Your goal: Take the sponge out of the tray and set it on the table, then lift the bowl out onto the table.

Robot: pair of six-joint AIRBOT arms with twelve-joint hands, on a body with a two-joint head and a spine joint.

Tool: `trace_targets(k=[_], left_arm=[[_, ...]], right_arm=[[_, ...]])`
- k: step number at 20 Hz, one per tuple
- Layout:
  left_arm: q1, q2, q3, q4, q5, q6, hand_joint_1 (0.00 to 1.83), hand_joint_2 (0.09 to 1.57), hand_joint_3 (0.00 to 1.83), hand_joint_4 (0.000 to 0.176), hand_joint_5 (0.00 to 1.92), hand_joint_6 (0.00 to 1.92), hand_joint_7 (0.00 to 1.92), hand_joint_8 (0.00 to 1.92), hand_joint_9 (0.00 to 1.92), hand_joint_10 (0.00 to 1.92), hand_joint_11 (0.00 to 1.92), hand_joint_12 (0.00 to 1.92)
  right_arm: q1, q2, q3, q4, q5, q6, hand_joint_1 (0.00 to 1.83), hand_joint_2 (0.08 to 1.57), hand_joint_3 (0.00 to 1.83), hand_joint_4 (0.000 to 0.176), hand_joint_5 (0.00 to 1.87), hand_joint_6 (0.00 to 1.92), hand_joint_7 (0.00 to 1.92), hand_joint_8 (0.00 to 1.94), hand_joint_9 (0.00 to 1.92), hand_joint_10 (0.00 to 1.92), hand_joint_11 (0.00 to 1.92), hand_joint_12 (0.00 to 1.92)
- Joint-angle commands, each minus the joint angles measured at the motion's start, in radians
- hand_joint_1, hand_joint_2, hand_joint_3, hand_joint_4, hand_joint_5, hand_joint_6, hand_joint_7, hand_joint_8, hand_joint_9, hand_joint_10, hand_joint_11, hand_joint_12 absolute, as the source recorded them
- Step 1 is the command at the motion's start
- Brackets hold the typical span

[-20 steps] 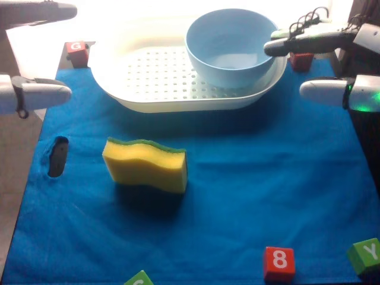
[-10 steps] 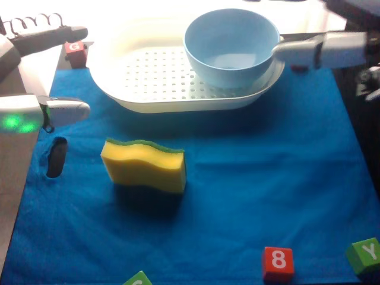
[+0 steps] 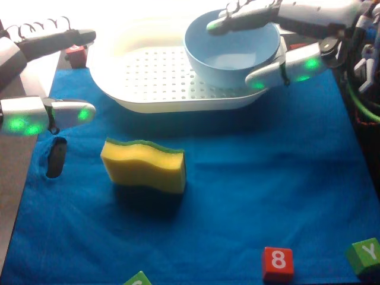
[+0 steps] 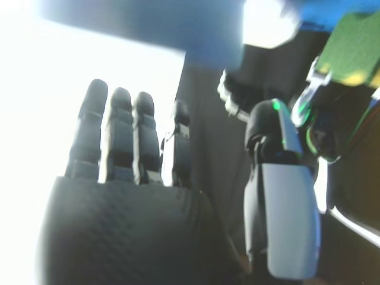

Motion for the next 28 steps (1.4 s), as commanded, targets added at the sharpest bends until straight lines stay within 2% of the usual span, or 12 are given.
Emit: trace_targets(k=[1,4,7,9,12,15,17,18,20,22,24,28], left_arm=[[-0.006,0.001,0.004,-0.023,-0.126,-0.007,0.77,0.97,0.00,0.082,0.36,0.00,0.28,0.00,0.19,0.00,0.00,0.51],[-0.006,-0.001,0.004,-0.019,-0.124,-0.008,0.79,0.97,0.00,0.079,0.37,0.00,0.29,0.00,0.21,0.00,0.00,0.60],[-0.006,-0.007,0.009,-0.012,-0.117,-0.014,0.80,0.96,0.00,0.076,0.38,0.00,0.30,0.00,0.21,0.00,0.00,0.62],[-0.006,-0.009,0.012,-0.009,-0.116,-0.017,0.79,0.97,0.00,0.073,0.38,0.00,0.30,0.00,0.21,0.00,0.00,0.63],[-0.006,-0.013,0.014,-0.004,-0.116,-0.024,0.79,0.97,0.00,0.067,0.38,0.00,0.31,0.00,0.22,0.00,0.00,0.65],[-0.006,-0.016,0.016,-0.001,-0.116,-0.029,0.81,0.97,0.00,0.069,0.39,0.00,0.32,0.00,0.23,0.00,0.00,0.65],[-0.006,-0.016,0.016,-0.001,-0.118,-0.032,0.81,0.98,0.01,0.064,0.38,0.00,0.32,0.00,0.23,0.00,0.00,0.65],[-0.006,-0.016,0.016,-0.001,-0.118,-0.034,0.82,0.97,0.00,0.074,0.39,0.00,0.32,0.00,0.23,0.00,0.00,0.65],[-0.006,-0.018,0.016,-0.001,-0.118,-0.035,0.81,0.97,0.00,0.067,0.40,0.00,0.33,0.00,0.24,0.00,0.00,0.69],[-0.006,-0.021,0.016,0.000,-0.118,-0.037,0.80,0.97,0.00,0.061,0.40,0.00,0.32,0.00,0.23,0.00,0.00,0.70],[-0.006,-0.023,0.016,0.000,-0.118,-0.040,0.80,0.97,0.00,0.058,0.41,0.00,0.33,0.00,0.23,0.00,0.00,0.69],[-0.006,-0.029,0.017,0.005,-0.116,-0.043,0.77,0.96,0.00,0.052,0.40,0.00,0.33,0.00,0.24,0.00,0.00,0.65]], right_arm=[[0.027,-0.006,0.009,0.054,0.047,0.007,0.65,1.07,0.00,0.151,0.32,0.00,0.21,0.00,0.09,0.00,0.00,0.28],[0.038,-0.030,0.029,0.012,0.001,0.007,0.58,1.08,0.01,0.167,0.33,0.00,0.20,0.00,0.09,0.00,0.00,0.17],[0.051,-0.049,0.048,-0.014,-0.027,0.007,0.61,1.09,0.00,0.138,0.37,0.01,0.23,0.01,0.13,0.01,0.00,0.22],[0.060,-0.061,0.058,-0.033,-0.047,0.007,0.63,1.08,0.00,0.138,0.38,0.01,0.26,0.02,0.16,0.02,0.00,0.22],[0.071,-0.084,0.075,-0.069,-0.085,0.007,0.61,1.09,0.00,0.143,0.38,0.00,0.27,0.00,0.17,0.01,0.00,0.21],[0.077,-0.099,0.081,-0.106,-0.117,0.007,0.59,1.11,0.01,0.167,0.36,0.00,0.24,0.00,0.14,0.00,0.00,0.13],[0.076,-0.104,0.080,-0.124,-0.126,0.007,0.56,1.12,0.00,0.136,0.40,0.00,0.27,0.00,0.17,0.00,0.00,0.25],[0.076,-0.108,0.080,-0.139,-0.134,0.011,0.50,1.13,0.00,0.145,0.39,0.00,0.26,0.00,0.17,0.00,0.00,0.27],[0.076,-0.115,0.079,-0.182,-0.154,0.021,0.42,1.16,0.01,0.128,0.38,0.00,0.27,0.00,0.18,0.00,0.00,0.23],[0.076,-0.123,0.079,-0.220,-0.173,0.030,0.76,1.13,0.00,0.096,0.43,0.01,0.32,0.01,0.24,0.00,0.03,0.39],[0.076,-0.133,0.080,-0.266,-0.201,0.039,0.78,1.16,0.00,0.107,0.43,0.00,0.34,0.00,0.29,0.00,0.00,0.61],[0.077,-0.147,0.080,-0.333,-0.255,0.039,0.99,1.15,0.00,0.004,0.68,0.00,0.64,0.01,0.63,0.02,0.32,0.69]])
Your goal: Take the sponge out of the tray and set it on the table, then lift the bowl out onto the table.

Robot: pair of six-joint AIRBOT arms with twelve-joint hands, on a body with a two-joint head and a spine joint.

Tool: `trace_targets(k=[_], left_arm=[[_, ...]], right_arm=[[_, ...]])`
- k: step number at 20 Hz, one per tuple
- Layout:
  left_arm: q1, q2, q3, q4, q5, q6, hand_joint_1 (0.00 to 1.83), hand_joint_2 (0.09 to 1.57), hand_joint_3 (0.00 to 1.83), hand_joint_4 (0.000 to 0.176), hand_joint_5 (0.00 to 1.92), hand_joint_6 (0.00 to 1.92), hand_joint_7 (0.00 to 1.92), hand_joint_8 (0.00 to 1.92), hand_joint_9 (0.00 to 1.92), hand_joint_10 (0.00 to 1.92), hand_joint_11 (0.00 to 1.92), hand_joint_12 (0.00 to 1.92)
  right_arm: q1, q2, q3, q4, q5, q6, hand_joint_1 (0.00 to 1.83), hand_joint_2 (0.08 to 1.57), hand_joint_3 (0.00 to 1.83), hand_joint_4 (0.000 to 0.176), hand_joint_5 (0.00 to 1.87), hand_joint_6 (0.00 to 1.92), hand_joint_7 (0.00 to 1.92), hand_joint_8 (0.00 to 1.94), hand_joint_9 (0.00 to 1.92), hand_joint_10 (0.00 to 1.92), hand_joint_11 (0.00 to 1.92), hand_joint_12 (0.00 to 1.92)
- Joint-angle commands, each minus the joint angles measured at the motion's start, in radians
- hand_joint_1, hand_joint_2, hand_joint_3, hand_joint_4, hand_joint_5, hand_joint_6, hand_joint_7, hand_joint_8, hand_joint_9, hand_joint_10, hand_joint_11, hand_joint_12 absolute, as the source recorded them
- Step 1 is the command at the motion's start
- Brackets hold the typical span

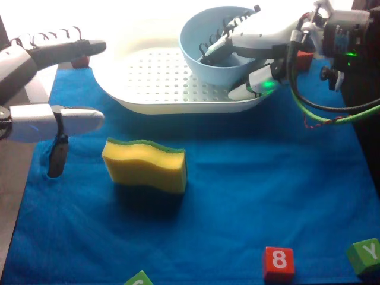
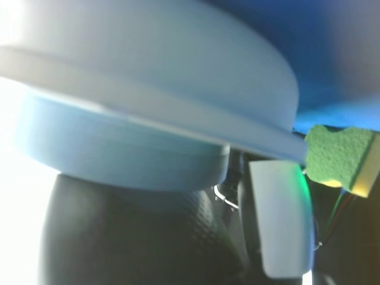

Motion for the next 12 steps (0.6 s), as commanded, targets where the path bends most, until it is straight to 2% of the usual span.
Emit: trace_targets(k=[1,2,3,4,5,6,7,8,9,10,11,12], left_arm=[[-0.006,-0.001,0.006,-0.018,-0.122,-0.011,0.77,0.96,0.00,0.049,0.40,0.00,0.33,0.00,0.24,0.00,0.00,0.66],[-0.006,-0.002,0.006,-0.018,-0.122,-0.012,0.76,0.95,0.00,0.061,0.40,0.00,0.34,0.00,0.25,0.00,0.00,0.68],[-0.006,-0.004,0.007,-0.018,-0.121,-0.013,0.77,0.95,0.00,0.063,0.41,0.00,0.34,0.00,0.25,0.00,0.00,0.69],[-0.006,-0.004,0.007,-0.018,-0.121,-0.014,0.77,0.96,0.00,0.065,0.41,0.00,0.33,0.00,0.24,0.00,0.00,0.69],[-0.006,-0.005,0.007,-0.018,-0.121,-0.014,0.77,0.96,0.00,0.064,0.42,0.00,0.33,0.00,0.24,0.00,0.00,0.72],[-0.006,-0.005,0.008,-0.018,-0.122,-0.015,0.75,0.96,0.00,0.062,0.42,0.00,0.34,0.00,0.25,0.00,0.00,0.76],[-0.006,-0.005,0.008,-0.018,-0.124,-0.015,0.75,0.96,0.00,0.063,0.42,0.00,0.33,0.00,0.25,0.00,0.00,0.76],[-0.006,-0.005,0.008,-0.018,-0.126,-0.016,0.73,0.96,0.00,0.065,0.41,0.00,0.33,0.00,0.25,0.00,0.00,0.76],[-0.006,-0.005,0.007,-0.018,-0.127,-0.016,0.74,0.96,0.00,0.060,0.42,0.00,0.33,0.00,0.25,0.00,0.00,0.74],[-0.006,-0.005,0.007,-0.017,-0.128,-0.017,0.74,0.96,0.00,0.060,0.41,0.00,0.33,0.00,0.25,0.00,0.00,0.73],[-0.006,-0.005,0.007,-0.017,-0.129,-0.018,0.76,0.97,0.00,0.057,0.42,0.00,0.33,0.00,0.25,0.00,0.00,0.73],[-0.006,-0.005,0.007,-0.016,-0.130,-0.018,0.75,0.97,0.00,0.056,0.42,0.00,0.33,0.00,0.25,0.00,0.00,0.71]], right_arm=[[0.006,-0.003,0.005,0.014,0.008,-0.003,0.99,1.15,0.00,0.000,0.74,0.00,0.72,0.01,0.71,0.02,0.39,0.70],[0.006,-0.003,0.006,0.014,0.008,-0.003,1.01,1.21,0.00,0.000,0.78,1.02,0.85,0.00,0.84,0.01,0.50,0.72],[0.009,-0.003,0.009,0.014,0.008,-0.003,1.16,1.17,0.00,0.000,0.82,1.13,0.98,0.79,1.04,0.05,0.67,0.90],[0.012,-0.004,0.010,0.014,0.008,-0.003,1.20,1.16,0.00,0.000,0.84,1.06,0.97,1.09,1.16,0.10,0.69,1.22],[0.014,-0.005,0.012,0.014,0.008,-0.003,1.23,1.14,0.00,0.000,0.88,0.95,1.02,1.10,1.27,0.16,0.78,1.35],[0.019,-0.005,0.013,0.014,0.008,-0.003,1.08,1.18,0.00,0.000,0.87,1.11,0.99,1.52,1.18,1.42,1.07,1.81],[0.024,-0.005,0.015,0.014,0.008,-0.003,1.09,1.16,0.00,0.000,0.90,1.09,1.09,1.75,1.25,1.82,1.25,1.90],[0.031,-0.005,0.016,0.014,0.009,-0.003,1.08,1.18,0.00,0.000,0.86,1.17,1.29,1.90,1.45,1.90,1.46,1.92],[0.035,-0.004,0.016,0.015,0.010,-0.003,0.79,1.28,0.01,0.000,0.95,1.32,1.36,1.93,1.49,1.92,1.50,1.92],[0.038,-0.004,0.016,0.015,0.012,-0.003,0.61,1.33,0.02,0.000,0.98,1.36,1.36,1.94,1.47,1.92,1.49,1.92],[0.039,-0.004,0.016,0.015,0.014,-0.003,0.63,1.33,0.01,0.000,0.97,1.46,1.42,1.94,1.54,1.92,1.54,1.92],[0.043,-0.004,0.016,0.015,0.021,-0.003,0.68,1.33,0.00,0.000,0.94,1.35,1.44,1.94,1.56,1.92,1.55,1.92]])
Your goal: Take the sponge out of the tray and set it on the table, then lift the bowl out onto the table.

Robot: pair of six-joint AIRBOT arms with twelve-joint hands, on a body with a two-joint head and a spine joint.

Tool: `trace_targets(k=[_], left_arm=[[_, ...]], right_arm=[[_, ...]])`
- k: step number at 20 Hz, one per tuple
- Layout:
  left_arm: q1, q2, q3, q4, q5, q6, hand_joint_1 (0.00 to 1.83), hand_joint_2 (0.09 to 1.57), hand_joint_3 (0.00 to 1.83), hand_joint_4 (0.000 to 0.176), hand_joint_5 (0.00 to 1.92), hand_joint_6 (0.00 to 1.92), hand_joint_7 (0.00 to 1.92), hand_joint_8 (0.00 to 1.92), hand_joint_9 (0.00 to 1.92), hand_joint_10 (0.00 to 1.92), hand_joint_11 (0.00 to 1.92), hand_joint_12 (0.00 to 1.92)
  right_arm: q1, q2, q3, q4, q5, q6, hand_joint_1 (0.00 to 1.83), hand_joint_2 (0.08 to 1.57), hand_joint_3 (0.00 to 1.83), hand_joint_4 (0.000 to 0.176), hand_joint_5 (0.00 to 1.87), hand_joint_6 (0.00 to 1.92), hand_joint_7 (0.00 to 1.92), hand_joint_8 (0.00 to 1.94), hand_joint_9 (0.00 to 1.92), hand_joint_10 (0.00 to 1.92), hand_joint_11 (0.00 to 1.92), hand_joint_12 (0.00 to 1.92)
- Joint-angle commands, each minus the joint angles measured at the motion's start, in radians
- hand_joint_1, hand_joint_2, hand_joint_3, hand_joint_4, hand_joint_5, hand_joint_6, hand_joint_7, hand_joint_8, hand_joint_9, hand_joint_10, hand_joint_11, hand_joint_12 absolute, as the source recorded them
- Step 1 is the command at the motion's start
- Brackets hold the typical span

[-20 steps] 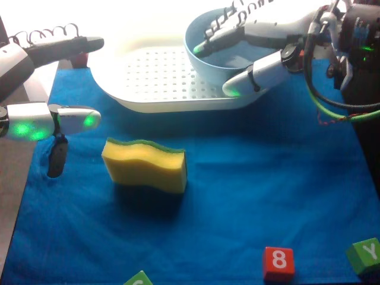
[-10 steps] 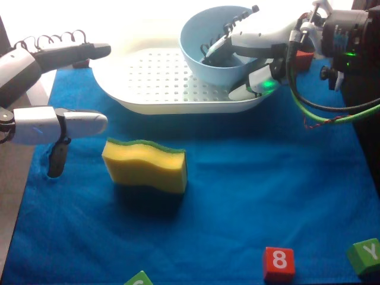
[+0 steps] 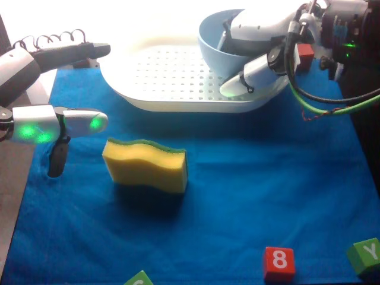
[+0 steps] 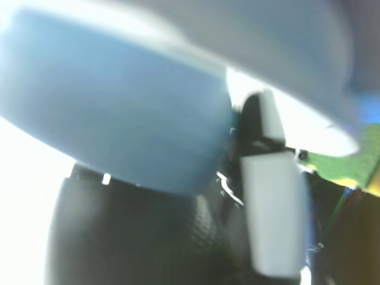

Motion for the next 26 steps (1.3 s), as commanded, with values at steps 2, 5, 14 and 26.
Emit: trace_targets(k=[2,5,14,26], left_arm=[[-0.006,-0.004,0.007,-0.014,-0.130,-0.011,0.75,0.98,0.00,0.061,0.42,0.00,0.34,0.00,0.25,0.00,0.00,0.73],[-0.006,-0.004,0.007,-0.014,-0.133,-0.012,0.77,0.97,0.00,0.058,0.44,0.01,0.35,0.00,0.26,0.00,0.00,0.75],[-0.005,-0.006,0.006,-0.014,-0.136,-0.014,0.76,0.99,0.00,0.057,0.46,0.00,0.35,0.00,0.27,0.00,0.00,0.79],[0.004,-0.001,0.002,-0.018,-0.155,-0.018,0.78,1.00,0.00,0.048,0.46,0.00,0.36,0.00,0.28,0.00,0.00,0.76]], right_arm=[[0.017,0.000,0.005,0.049,0.038,0.004,0.74,1.31,0.00,0.000,0.96,1.26,1.43,1.94,1.54,1.92,1.52,1.92],[0.029,0.000,0.002,0.051,0.060,0.004,0.62,1.40,0.01,0.000,0.95,1.52,1.44,1.94,1.53,1.92,1.48,1.92],[0.057,0.015,-0.022,0.110,0.184,0.004,0.05,1.57,0.06,0.175,1.05,1.92,1.54,1.94,1.65,1.92,1.62,1.92],[0.082,0.185,-0.209,0.163,0.331,-0.018,0.23,1.57,0.08,0.171,1.11,1.92,1.50,1.94,1.61,1.92,1.52,1.92]])
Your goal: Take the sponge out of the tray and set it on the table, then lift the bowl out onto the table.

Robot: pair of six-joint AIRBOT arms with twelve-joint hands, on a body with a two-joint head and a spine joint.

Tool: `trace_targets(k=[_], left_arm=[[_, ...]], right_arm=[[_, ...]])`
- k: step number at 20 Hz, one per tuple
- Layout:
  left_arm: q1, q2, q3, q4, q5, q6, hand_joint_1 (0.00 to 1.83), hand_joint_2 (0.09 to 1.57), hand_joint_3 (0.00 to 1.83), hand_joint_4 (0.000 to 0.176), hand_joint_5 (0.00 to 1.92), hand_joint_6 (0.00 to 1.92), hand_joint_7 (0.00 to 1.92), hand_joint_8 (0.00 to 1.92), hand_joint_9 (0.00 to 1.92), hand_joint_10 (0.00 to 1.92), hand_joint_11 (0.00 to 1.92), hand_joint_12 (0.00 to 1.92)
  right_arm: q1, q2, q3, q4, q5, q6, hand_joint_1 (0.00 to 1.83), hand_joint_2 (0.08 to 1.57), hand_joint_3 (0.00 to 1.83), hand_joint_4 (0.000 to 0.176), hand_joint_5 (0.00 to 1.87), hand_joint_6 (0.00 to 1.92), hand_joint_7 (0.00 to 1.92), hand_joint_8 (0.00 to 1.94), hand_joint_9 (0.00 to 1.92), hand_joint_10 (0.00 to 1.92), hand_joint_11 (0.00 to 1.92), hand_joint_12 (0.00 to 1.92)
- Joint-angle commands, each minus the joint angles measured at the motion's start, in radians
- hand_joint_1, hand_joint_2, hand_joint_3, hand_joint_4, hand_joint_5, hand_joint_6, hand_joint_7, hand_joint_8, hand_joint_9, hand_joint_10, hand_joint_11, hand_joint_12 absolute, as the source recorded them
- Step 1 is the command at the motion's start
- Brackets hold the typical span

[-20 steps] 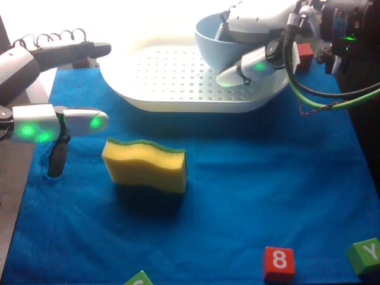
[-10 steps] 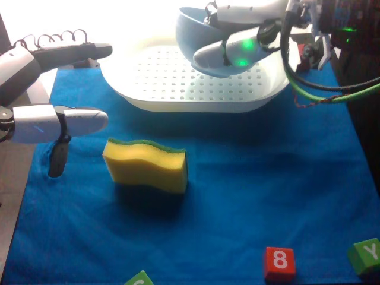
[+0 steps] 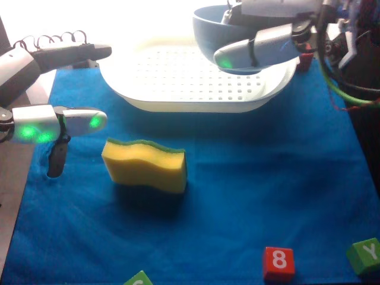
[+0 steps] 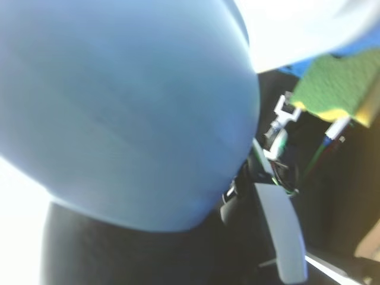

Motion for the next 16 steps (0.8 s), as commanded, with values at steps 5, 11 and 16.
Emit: trace_targets(k=[5,11,16], left_arm=[[0.010,0.014,-0.010,-0.030,-0.153,-0.010,0.82,1.00,0.00,0.041,0.49,0.01,0.38,0.00,0.29,0.00,0.00,0.78],[0.028,0.021,-0.020,-0.046,-0.173,-0.010,0.82,1.01,0.00,0.056,0.47,0.00,0.37,0.00,0.27,0.00,0.00,0.70],[0.030,0.020,-0.023,-0.049,-0.176,-0.010,0.80,0.99,0.00,0.057,0.47,0.00,0.37,0.00,0.28,0.00,0.00,0.74]], right_arm=[[0.021,0.135,-0.167,0.068,0.160,-0.048,0.18,1.54,0.00,0.143,0.87,1.92,1.54,1.94,1.69,1.92,1.70,1.92],[-0.016,0.208,-0.270,0.050,0.173,-0.088,0.79,1.53,0.00,0.000,0.35,1.92,1.27,1.94,1.55,1.92,1.56,1.92],[-0.026,0.199,-0.215,0.142,0.170,-0.096,0.27,1.51,0.00,0.000,0.78,1.61,1.20,1.93,1.37,1.92,1.42,1.92]])
